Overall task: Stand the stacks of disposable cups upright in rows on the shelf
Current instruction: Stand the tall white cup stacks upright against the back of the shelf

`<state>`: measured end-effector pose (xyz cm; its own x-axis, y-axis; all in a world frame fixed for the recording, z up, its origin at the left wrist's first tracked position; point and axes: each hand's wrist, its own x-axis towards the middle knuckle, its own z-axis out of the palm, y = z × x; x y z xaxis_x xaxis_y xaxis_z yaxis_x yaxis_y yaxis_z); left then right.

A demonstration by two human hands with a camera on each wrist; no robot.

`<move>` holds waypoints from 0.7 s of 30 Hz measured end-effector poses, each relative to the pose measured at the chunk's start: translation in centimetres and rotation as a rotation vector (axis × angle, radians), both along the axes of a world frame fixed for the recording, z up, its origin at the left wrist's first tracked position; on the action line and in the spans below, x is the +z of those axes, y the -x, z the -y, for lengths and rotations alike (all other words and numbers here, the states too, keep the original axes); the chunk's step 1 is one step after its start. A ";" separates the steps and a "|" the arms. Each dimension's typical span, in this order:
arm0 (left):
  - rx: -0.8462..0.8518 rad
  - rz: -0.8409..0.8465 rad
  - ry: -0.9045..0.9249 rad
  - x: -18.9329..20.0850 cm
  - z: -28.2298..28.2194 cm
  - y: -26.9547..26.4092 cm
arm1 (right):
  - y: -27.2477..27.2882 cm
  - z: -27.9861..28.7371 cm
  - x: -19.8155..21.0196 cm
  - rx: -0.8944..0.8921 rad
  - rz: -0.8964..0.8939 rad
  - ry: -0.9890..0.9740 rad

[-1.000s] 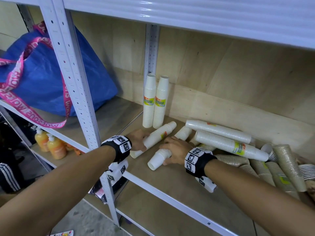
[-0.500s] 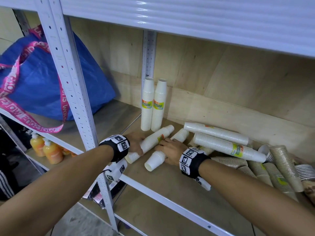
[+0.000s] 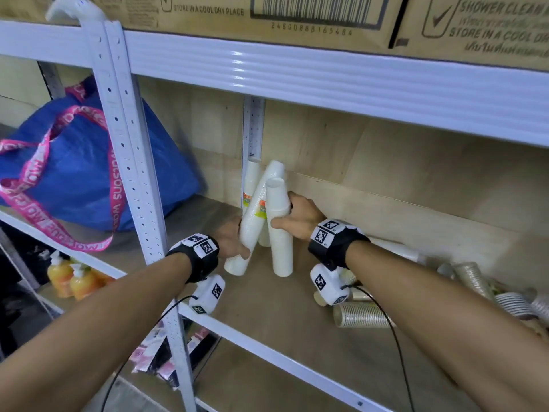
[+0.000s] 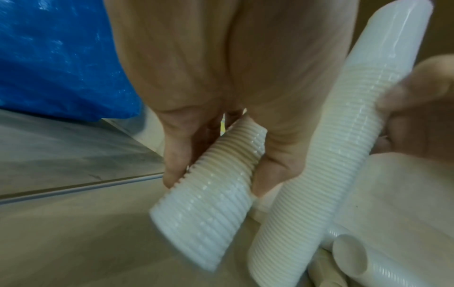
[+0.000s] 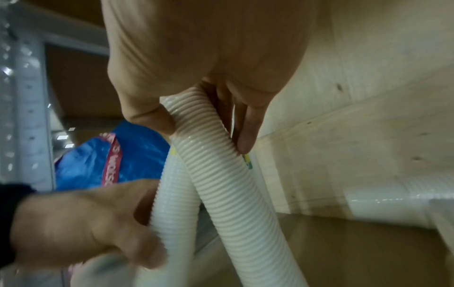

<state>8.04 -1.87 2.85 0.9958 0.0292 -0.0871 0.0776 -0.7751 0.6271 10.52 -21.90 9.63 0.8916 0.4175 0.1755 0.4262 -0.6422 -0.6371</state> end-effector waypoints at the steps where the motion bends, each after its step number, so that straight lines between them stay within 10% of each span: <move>1: 0.016 0.007 0.033 0.0 0.2 -0.1 | 0.0 -0.4 0.3 -0.033 -0.017 -0.058; 21: 0.056 0.076 0.280 -4.5 1.4 0.7 | 0.3 -1.7 -2.7 -0.233 -0.176 -0.297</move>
<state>7.38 -3.29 -1.60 0.9972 0.0698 -0.0249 0.0603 -0.5672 0.8214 10.19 -20.24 6.97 0.9834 0.1552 0.0943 0.1591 -0.4859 -0.8594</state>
